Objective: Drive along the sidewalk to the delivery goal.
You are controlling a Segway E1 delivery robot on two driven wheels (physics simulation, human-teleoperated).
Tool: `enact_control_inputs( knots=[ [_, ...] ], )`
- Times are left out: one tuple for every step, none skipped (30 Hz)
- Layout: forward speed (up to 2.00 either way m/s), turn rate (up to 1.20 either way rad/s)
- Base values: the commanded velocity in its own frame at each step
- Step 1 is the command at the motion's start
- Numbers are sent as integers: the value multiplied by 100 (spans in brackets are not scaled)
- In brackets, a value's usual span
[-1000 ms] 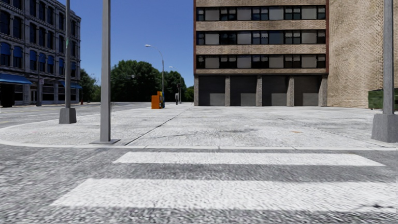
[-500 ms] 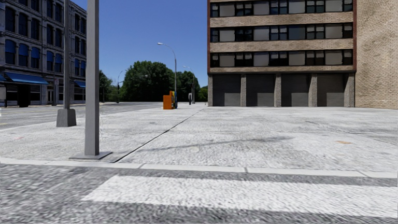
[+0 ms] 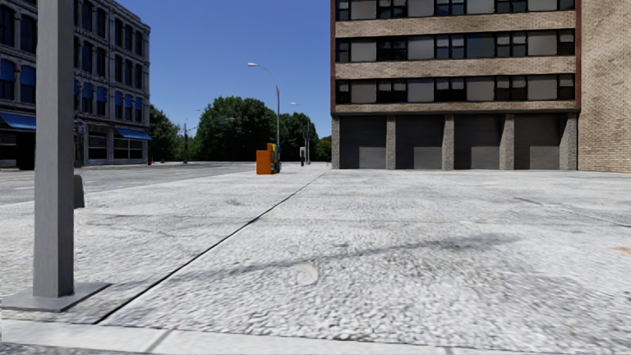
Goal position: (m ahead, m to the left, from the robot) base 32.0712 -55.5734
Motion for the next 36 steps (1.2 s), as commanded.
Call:
enact_control_inputs(
  knots=[
    [200, 0],
    [200, 0],
    [200, 0],
    [200, 0],
    [200, 0],
    [200, 0],
    [200, 0],
    [200, 0],
    [200, 0],
    [200, 0],
    [200, 0],
    [200, 0],
    [191, 0],
    [172, 0],
    [161, 0],
    [161, 0],
    [157, 0],
    [156, 0],
    [156, 0],
    [156, 0],
    [156, 0],
    [156, 0],
    [156, 0],
    [156, 0],
    [156, 0],
    [156, 0],
    [156, 0],
    [156, 0],
    [156, 0],
    [156, 0],
    [156, 0],
    [156, 0],
    [156, 0],
    [156, 0],
    [156, 0],
    [156, 0]
  ],
)
